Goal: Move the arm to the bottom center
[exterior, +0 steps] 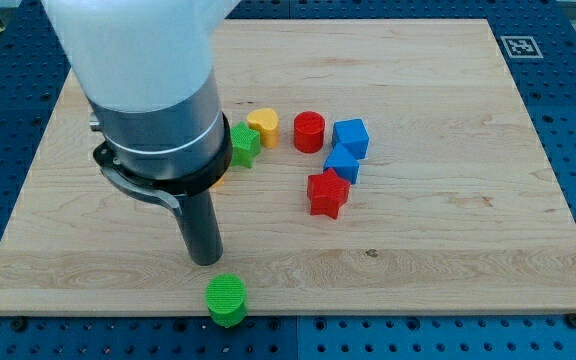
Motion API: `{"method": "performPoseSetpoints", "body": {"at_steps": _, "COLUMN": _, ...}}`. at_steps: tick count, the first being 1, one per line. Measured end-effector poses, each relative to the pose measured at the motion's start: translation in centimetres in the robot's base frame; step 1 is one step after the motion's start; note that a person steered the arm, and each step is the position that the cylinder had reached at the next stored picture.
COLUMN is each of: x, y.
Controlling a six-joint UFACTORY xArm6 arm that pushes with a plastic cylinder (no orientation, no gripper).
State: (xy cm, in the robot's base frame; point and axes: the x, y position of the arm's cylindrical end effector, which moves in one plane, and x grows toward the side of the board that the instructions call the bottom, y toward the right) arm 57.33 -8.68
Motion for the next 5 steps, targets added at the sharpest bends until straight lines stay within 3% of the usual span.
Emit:
{"method": "performPoseSetpoints", "body": {"at_steps": 4, "x": 0.2, "y": 5.2}}
{"method": "performPoseSetpoints", "body": {"at_steps": 5, "x": 2.6, "y": 9.7}}
